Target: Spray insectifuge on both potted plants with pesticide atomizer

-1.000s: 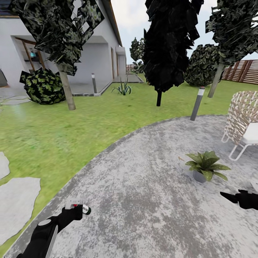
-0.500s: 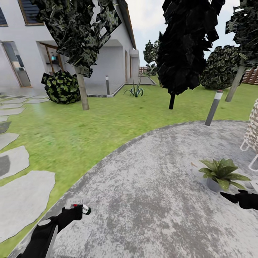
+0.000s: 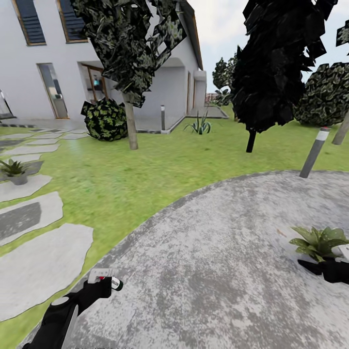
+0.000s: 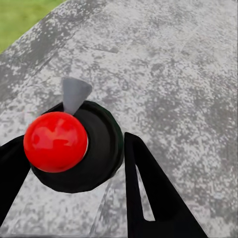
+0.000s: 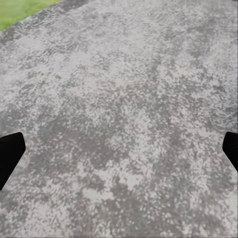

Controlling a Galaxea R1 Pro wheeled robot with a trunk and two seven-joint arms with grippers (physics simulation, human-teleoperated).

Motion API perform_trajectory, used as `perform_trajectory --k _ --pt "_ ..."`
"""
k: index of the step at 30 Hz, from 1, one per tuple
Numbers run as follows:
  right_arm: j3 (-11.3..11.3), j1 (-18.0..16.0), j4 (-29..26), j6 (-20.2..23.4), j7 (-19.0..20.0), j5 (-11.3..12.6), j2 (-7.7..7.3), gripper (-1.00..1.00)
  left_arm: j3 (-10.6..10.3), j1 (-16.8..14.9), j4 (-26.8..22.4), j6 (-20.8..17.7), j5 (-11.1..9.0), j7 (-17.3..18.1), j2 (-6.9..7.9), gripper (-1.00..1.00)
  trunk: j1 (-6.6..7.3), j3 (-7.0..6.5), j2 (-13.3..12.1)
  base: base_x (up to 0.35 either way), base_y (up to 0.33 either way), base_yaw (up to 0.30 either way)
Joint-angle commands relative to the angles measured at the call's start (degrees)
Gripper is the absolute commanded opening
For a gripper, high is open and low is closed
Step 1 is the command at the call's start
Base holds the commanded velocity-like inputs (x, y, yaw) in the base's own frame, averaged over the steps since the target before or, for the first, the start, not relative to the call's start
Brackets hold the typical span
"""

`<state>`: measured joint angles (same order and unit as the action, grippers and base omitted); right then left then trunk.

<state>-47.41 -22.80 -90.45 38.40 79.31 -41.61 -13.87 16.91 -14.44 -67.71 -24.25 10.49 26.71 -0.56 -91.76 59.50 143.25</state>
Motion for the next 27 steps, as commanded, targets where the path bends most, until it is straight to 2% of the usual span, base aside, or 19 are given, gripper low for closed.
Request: perform_trajectory --k 1,10,13,19,27 --pt "-0.1 -0.1 -0.1 0.5 0.5 -0.4 -0.01 1.00 0.2 -0.1 -0.1 -0.2 0.5 0.5 -0.06 -1.00 0.01 -0.01 0.0 0.014 0.122 0.230" --pt "-0.1 -0.1 -0.1 0.5 0.5 -0.4 -0.01 1.00 0.9 -0.1 -0.1 -0.1 0.5 0.5 -0.01 -1.00 0.01 -0.53 0.0 0.087 0.187 0.230" --pt "-0.1 -0.1 -0.1 0.5 0.5 -0.4 -0.01 1.00 2.0 -0.1 -0.1 -0.1 0.5 0.5 -0.04 -1.00 0.01 -0.69 0.0 0.054 0.077 0.230" --pt "-0.1 -0.1 0.0 0.4 0.4 -0.4 -0.01 1.00 2.5 -0.1 -0.1 -0.1 0.5 0.5 -0.16 -1.00 0.01 -1.01 0.0 0.041 0.033 0.230" --pt "-0.1 -0.1 0.0 0.4 0.4 -0.4 -0.03 1.00 2.5 -0.1 -0.1 0.2 0.5 0.5 -0.23 -1.00 0.01 -1.49 0.0 0.224 0.175 0.217"
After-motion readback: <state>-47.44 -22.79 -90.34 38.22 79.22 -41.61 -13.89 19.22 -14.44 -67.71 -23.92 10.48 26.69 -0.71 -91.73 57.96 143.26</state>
